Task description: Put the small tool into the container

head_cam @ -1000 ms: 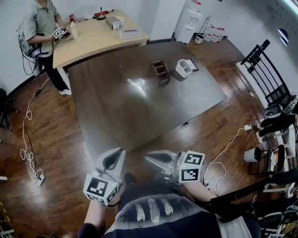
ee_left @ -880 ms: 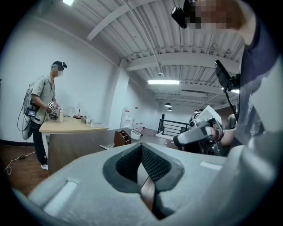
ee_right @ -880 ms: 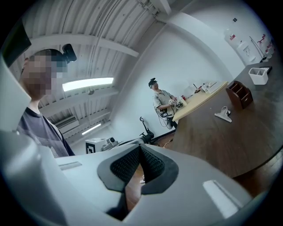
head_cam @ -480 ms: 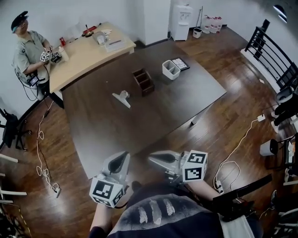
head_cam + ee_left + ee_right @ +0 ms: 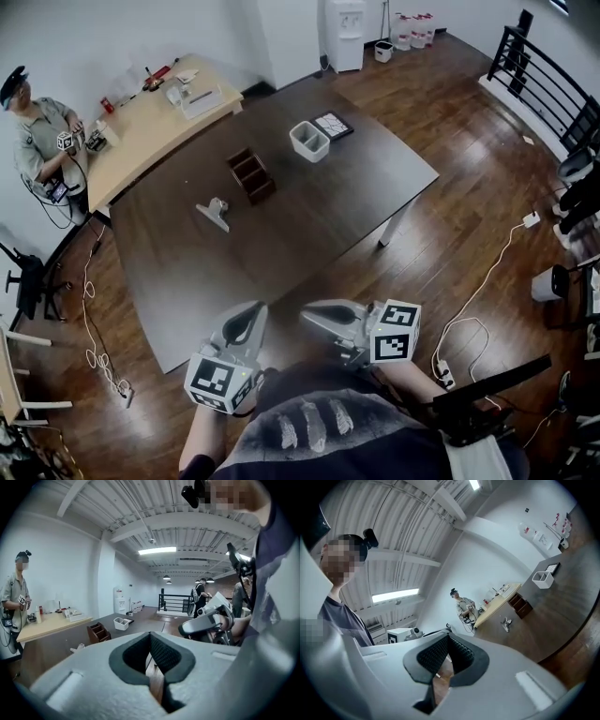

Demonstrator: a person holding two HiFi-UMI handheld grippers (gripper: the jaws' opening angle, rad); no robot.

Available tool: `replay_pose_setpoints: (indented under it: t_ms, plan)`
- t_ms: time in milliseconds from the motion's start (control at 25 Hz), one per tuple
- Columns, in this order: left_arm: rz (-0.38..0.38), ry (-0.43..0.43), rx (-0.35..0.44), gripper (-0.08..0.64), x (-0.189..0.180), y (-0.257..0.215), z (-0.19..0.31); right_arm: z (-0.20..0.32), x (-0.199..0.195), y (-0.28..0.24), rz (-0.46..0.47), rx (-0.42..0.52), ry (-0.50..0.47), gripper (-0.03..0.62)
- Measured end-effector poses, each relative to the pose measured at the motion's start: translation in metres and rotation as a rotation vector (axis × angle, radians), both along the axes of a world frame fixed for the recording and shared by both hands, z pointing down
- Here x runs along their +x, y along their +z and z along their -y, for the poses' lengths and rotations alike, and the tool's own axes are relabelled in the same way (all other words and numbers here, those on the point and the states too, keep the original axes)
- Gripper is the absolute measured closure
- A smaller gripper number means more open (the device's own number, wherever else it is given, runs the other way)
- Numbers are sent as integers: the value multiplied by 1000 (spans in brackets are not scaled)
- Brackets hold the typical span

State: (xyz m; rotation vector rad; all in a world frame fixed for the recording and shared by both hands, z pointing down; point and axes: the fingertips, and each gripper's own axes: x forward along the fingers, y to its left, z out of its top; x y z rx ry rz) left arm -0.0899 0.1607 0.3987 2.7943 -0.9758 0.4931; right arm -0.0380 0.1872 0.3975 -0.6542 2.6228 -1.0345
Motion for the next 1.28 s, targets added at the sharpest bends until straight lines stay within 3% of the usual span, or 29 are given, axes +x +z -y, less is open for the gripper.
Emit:
replay_pose_setpoints:
  t_ms: [480, 760, 960, 1280]
  plan:
    - [14, 32, -54, 560, 33, 10, 33, 25, 35, 8, 6, -42, 43, 591]
    - [-94, 51, -66, 560, 52, 11, 89, 70, 52, 8, -92, -72, 61, 592]
    - [-160, 25, -56, 558, 44, 10, 145, 123, 41, 9, -164, -72, 37, 591]
    - [-190, 16, -89, 560, 30, 22, 209, 184, 34, 12, -202, -85, 61, 591]
